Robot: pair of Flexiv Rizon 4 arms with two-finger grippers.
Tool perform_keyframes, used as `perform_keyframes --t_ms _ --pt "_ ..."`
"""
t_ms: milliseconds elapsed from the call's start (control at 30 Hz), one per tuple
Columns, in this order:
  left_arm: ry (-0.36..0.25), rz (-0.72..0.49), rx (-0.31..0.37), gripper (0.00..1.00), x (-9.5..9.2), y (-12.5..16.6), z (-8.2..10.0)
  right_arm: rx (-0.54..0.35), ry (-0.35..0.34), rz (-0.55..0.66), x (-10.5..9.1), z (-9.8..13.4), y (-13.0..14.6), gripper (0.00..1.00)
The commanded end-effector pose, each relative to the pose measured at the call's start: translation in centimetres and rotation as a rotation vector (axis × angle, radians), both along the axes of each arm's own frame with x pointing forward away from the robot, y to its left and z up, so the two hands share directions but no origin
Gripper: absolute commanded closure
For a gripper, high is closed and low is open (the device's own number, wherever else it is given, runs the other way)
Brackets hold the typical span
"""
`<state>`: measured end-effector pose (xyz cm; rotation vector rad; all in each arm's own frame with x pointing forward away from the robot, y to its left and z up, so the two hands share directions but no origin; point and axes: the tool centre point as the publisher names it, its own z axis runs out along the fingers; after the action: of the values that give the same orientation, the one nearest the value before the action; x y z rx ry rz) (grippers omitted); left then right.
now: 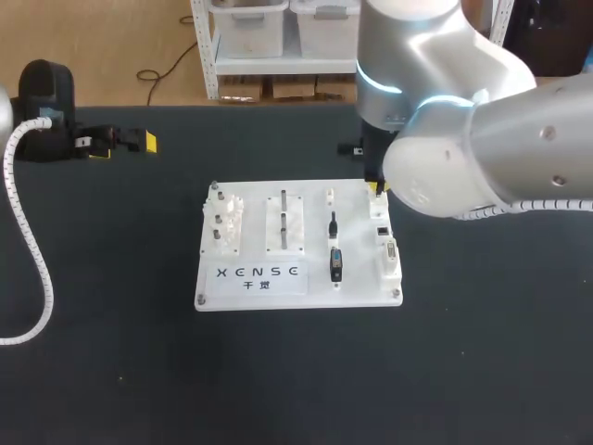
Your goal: Insert the USB connector, Ethernet cable, and multi-pin plug into their matching sockets one by one.
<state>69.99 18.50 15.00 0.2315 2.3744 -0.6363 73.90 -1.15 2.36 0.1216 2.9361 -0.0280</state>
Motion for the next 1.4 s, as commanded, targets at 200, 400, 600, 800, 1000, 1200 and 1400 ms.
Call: perform_keyframes --t_ms 200,400,600,800,1000,1200,1400 --pt "0.0 0.0 0.0 0.0 0.0 0.0 0.0 -0.021 0.03 -0.036 0.5 -1.8 -0.2 1.0" --pt "0.0 0.0 0.0 0.0 0.0 0.0 0.0 -0.055 0.059 -0.056 0.6 -3.4 -0.4 1.0" --pt "0.0 0.0 0.0 0.0 0.0 0.0 0.0 -0.081 0.08 -0.085 0.6 -4.2 -0.4 1.0" --pt "0.0 0.0 0.0 0.0 0.0 0.0 0.0 -0.085 0.04 -0.124 0.8 -2.7 -0.5 0.0" --pt "0.0 0.0 0.0 0.0 0.0 0.0 0.0 -0.045 -0.014 -0.126 0.1 1.0 0.7 0.0" --pt "0.0 0.0 0.0 0.0 0.0 0.0 0.0 -0.026 -0.019 -0.139 -1.2 3.2 2.5 0.0" --pt "0.0 0.0 0.0 0.0 0.0 0.0 0.0 -0.005 0.023 -0.12 -3.7 3.6 4.2 0.0"
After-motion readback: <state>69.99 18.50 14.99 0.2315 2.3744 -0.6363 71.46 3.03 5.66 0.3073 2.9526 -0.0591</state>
